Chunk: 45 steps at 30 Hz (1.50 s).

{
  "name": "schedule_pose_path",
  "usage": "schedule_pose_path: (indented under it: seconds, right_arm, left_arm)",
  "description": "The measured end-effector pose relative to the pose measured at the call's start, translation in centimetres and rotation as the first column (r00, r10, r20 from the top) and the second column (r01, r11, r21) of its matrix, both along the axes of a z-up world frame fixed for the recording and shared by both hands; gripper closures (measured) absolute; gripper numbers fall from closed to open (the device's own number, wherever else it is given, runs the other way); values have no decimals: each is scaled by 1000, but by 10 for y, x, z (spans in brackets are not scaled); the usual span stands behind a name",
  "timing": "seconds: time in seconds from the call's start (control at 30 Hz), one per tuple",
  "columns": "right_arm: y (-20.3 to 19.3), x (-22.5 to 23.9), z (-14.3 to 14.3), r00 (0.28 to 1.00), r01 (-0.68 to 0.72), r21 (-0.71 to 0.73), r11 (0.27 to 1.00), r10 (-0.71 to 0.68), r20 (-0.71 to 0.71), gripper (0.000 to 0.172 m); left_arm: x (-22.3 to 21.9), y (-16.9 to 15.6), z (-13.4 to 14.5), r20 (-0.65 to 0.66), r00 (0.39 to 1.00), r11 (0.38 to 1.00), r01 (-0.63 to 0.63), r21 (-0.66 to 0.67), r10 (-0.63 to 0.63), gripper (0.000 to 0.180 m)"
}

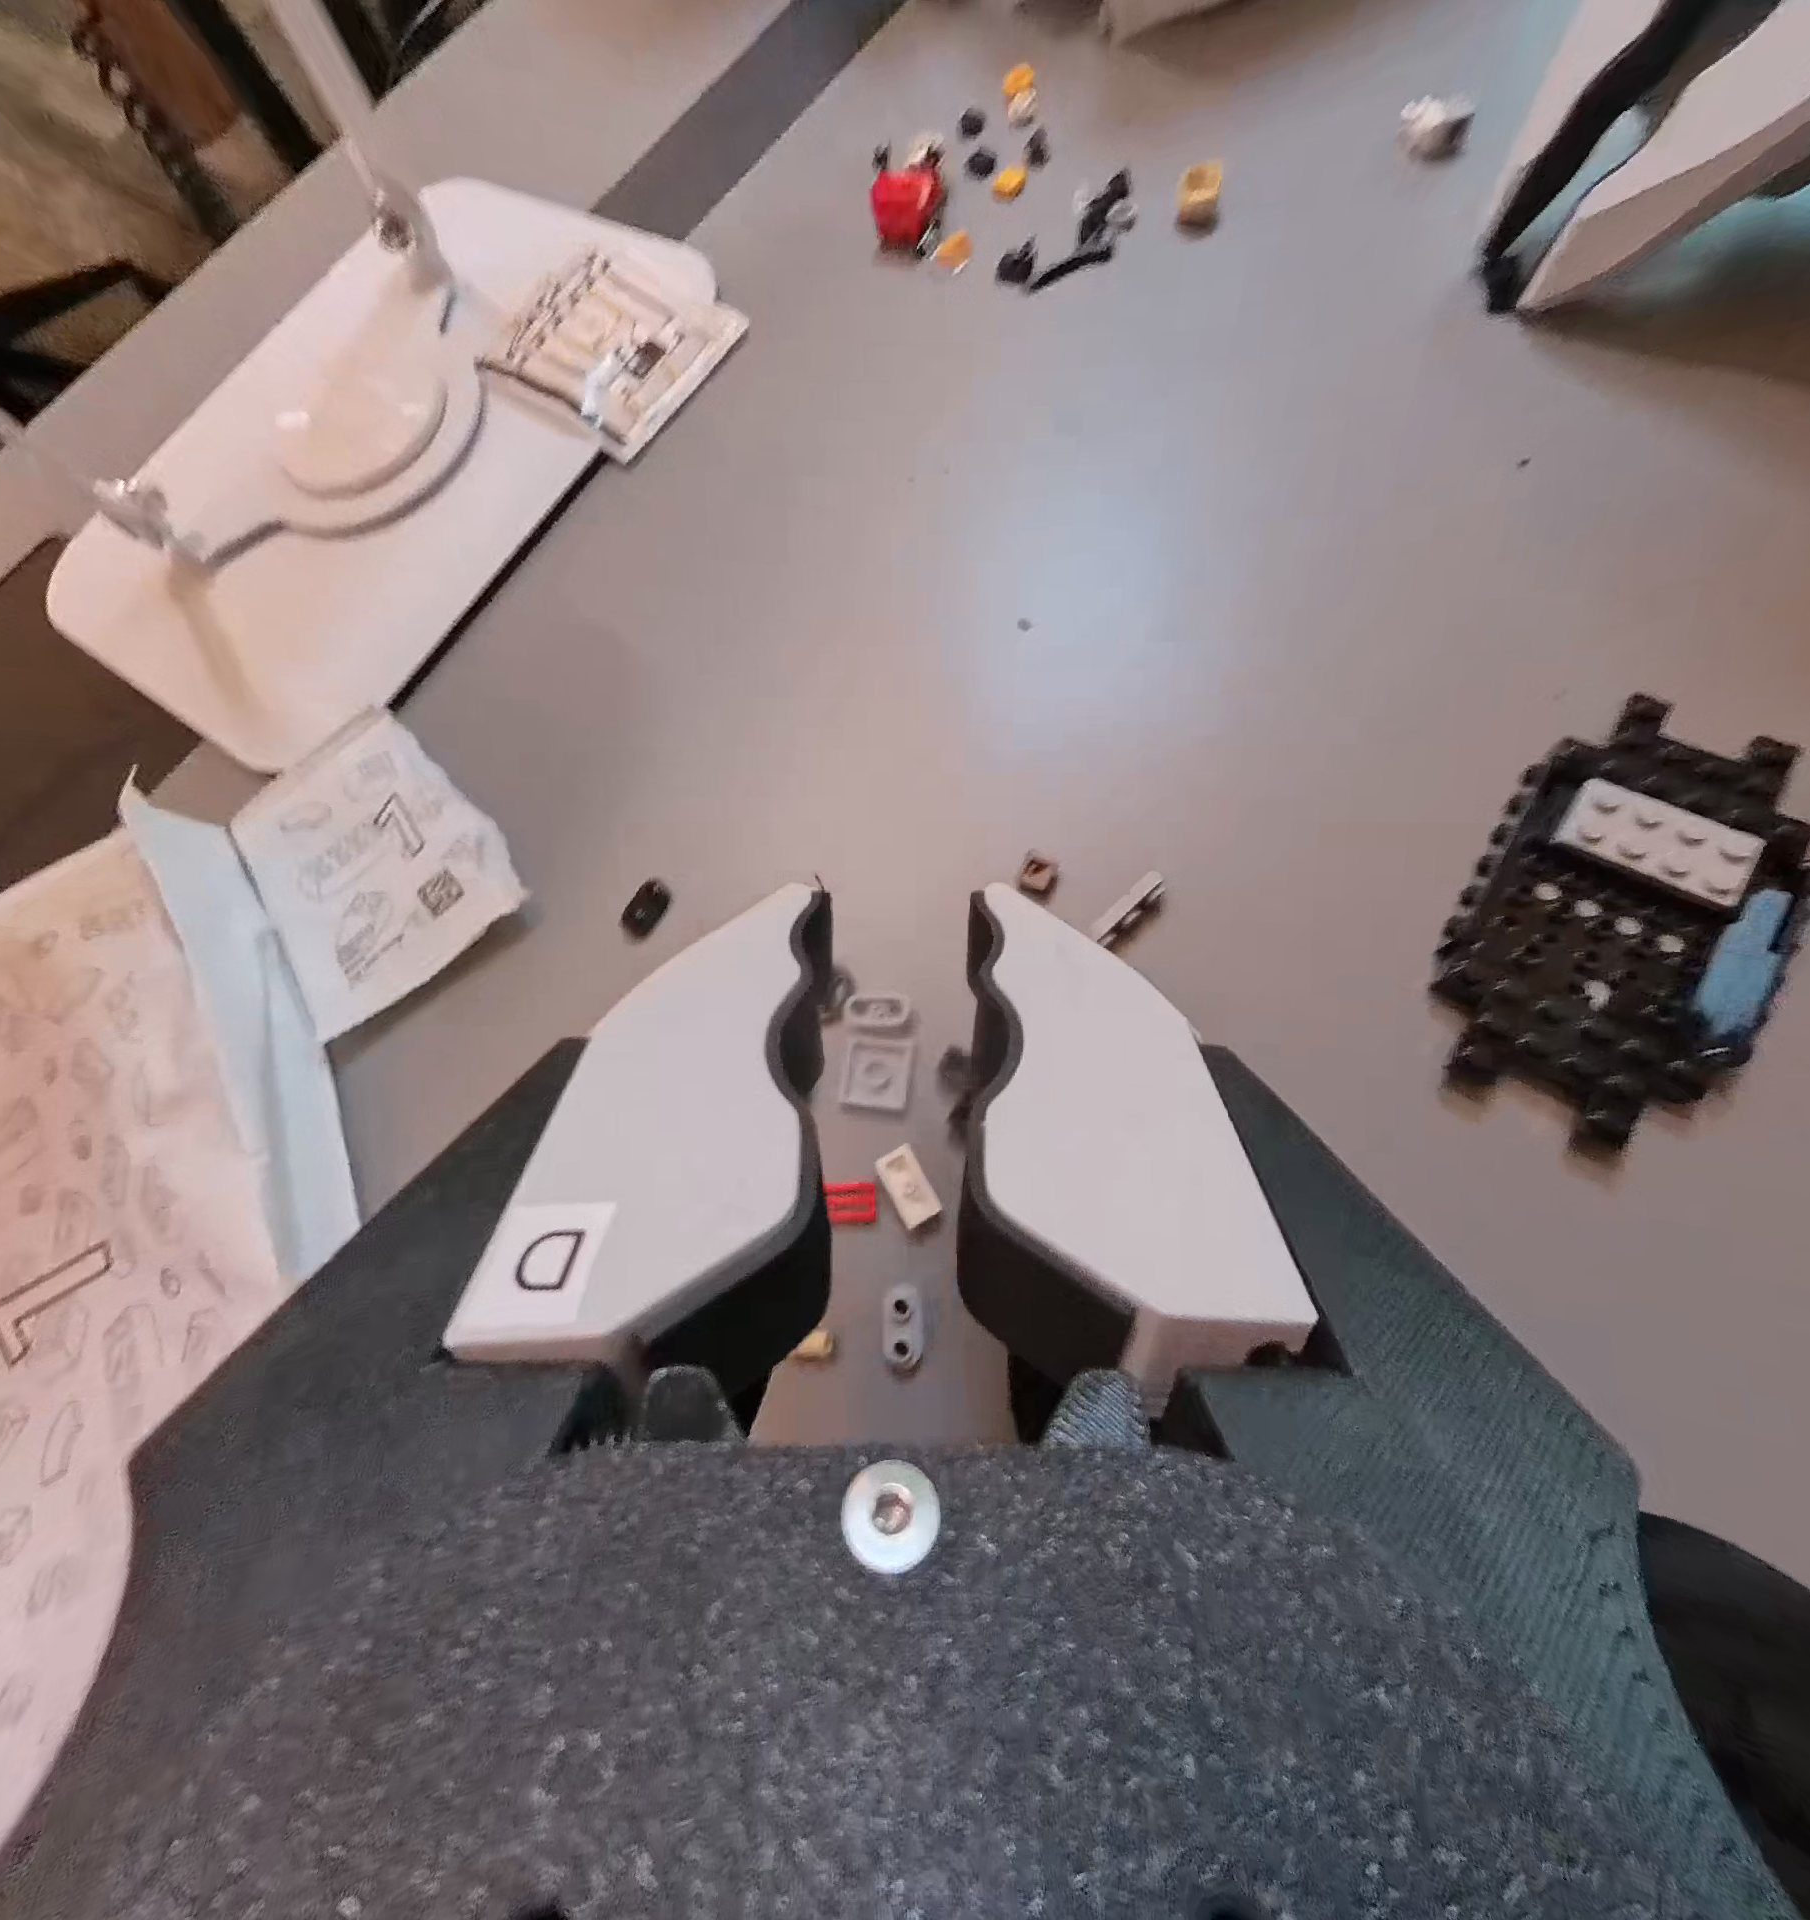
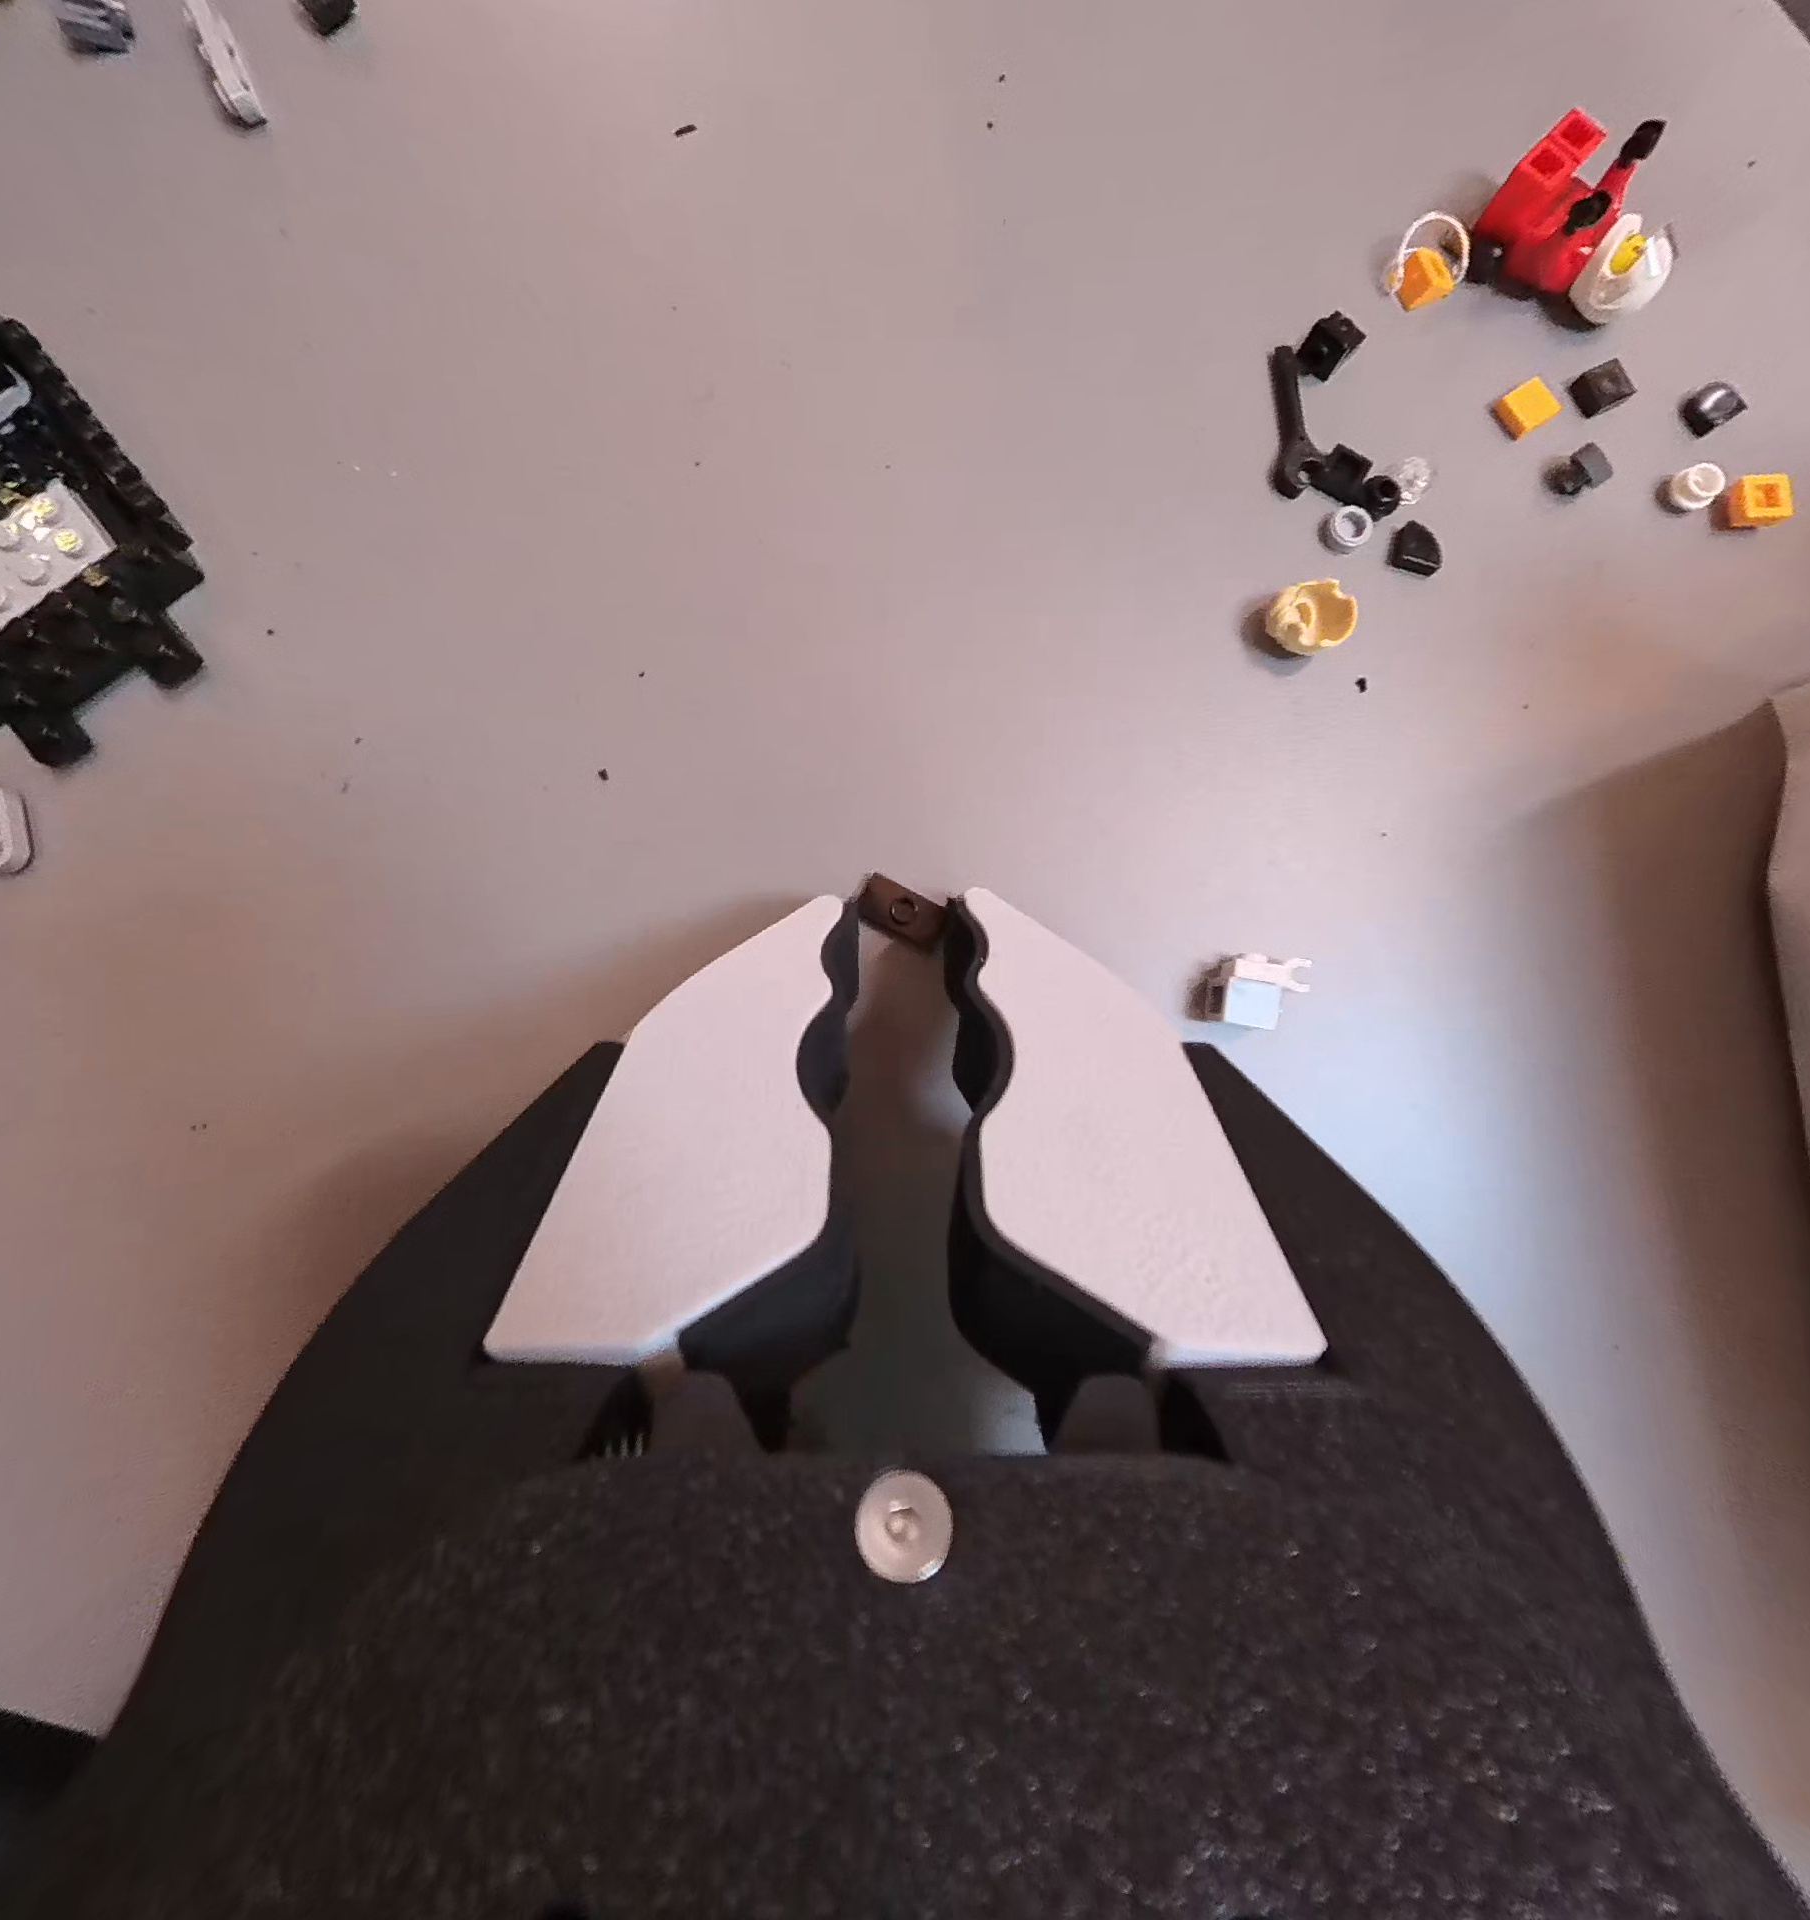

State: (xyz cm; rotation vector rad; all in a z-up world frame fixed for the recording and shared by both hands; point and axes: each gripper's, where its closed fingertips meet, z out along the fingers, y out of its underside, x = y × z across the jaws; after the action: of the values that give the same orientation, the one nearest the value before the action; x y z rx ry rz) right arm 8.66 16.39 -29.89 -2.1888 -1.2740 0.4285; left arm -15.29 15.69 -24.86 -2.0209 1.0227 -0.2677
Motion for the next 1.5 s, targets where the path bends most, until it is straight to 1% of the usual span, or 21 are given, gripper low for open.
schedule_pose_path:
  seconds: [0.1, 0.17, 0.27, 0.33, 0.37, 0.47, 0.57, 0.67, 0.73, 0.8, 0.87, 0.9, 0.93, 0.97, 1.03, 1.07, 1.1, 1.17, 1.23, 1.37, 1.5]
  right_arm:
    - [-6, -8, 4, 997, -69, 55, 996, 70, -18, 156]
    - [-14, -24, 18, 987, -137, 125, 983, 147, -72, 156]
    - [-37, -62, 48, 939, -250, 255, 934, 298, -169, 156]
    - [-57, -88, 62, 898, -324, 344, 881, 401, -181, 156]
    - [-67, -98, 66, 879, -355, 377, 855, 443, -176, 156]
    - [-88, -121, 72, 841, -410, 433, 803, 517, -162, 156]
    - [-96, -132, 75, 831, -426, 478, 768, 541, -129, 156]
    - [-102, -138, 78, 818, -441, 501, 744, 564, -117, 156]
    - [-105, -140, 79, 816, -446, 513, 734, 568, -104, 156]
    - [-107, -142, 82, 810, -441, 526, 727, 576, -116, 156]
    - [-106, -141, 86, 812, -422, 531, 735, 567, -139, 152]
    - [-102, -139, 89, 819, -401, 539, 741, 553, -152, 151]
    - [-97, -135, 93, 826, -374, 541, 754, 536, -176, 149]
    - [-91, -131, 98, 833, -338, 540, 771, 512, -208, 148]
    - [-74, -117, 107, 858, -248, 538, 805, 441, -264, 148]
    - [-62, -108, 111, 877, -190, 541, 819, 389, -281, 148]
    - [-50, -98, 113, 897, -135, 540, 831, 334, -289, 148]
    - [-31, -80, 116, 919, -46, 529, 848, 243, -311, 149]
    - [-17, -65, 116, 926, 28, 500, 866, 165, -339, 150]
    - [-7, -54, 112, 915, 94, 439, 894, 96, -391, 152]
    - [-4, -53, 106, 922, 97, 433, 896, 83, -378, 153]
  left_arm:
    - [19, -11, 4, 43, 994, 995, 97, 17, -97, 156]
    - [33, -24, 5, 95, 979, 983, 184, -16, -182, 156]
    - [58, -51, 10, 320, 912, 931, 323, -172, -257, 159]
    - [75, -67, 18, 485, 838, 871, 413, -267, -249, 160]
    - [81, -72, 19, 535, 813, 846, 439, -302, -231, 160]
    - [93, -80, 22, 638, 754, 782, 489, -387, -156, 160]
    - [103, -93, 32, 728, 677, 704, 570, -423, -110, 161]
    - [108, -98, 28, 723, 685, 682, 573, -454, -95, 169]
    - [108, -102, 31, 733, 673, 661, 596, -457, -100, 175]
    - [106, -105, 34, 730, 672, 660, 606, -445, -125, 176]
    - [102, -107, 38, 710, 684, 669, 609, -426, -171, 177]
    - [97, -106, 38, 679, 708, 691, 590, -419, -193, 177]
    - [90, -100, 36, 629, 750, 733, 544, -408, -206, 177]
    - [79, -90, 34, 560, 802, 788, 476, -391, -207, 177]
    - [47, -61, 30, 371, 917, 906, 277, -319, -149, 177]
    - [25, -45, 28, 262, 962, 952, 152, -265, -81, 177]
    - [0, -31, 26, 153, 988, 977, 31, -211, 1, 177]
    - [-40, -16, 23, 13, 991, 979, -130, -157, 133, 177]
    - [-63, -13, 17, -37, 979, 964, -206, -166, 202, 177]
    - [-84, -17, -1, -129, 965, 940, -253, -229, 228, 176]
    - [-90, -18, -13, -171, 958, 927, -270, -261, 230, 177]
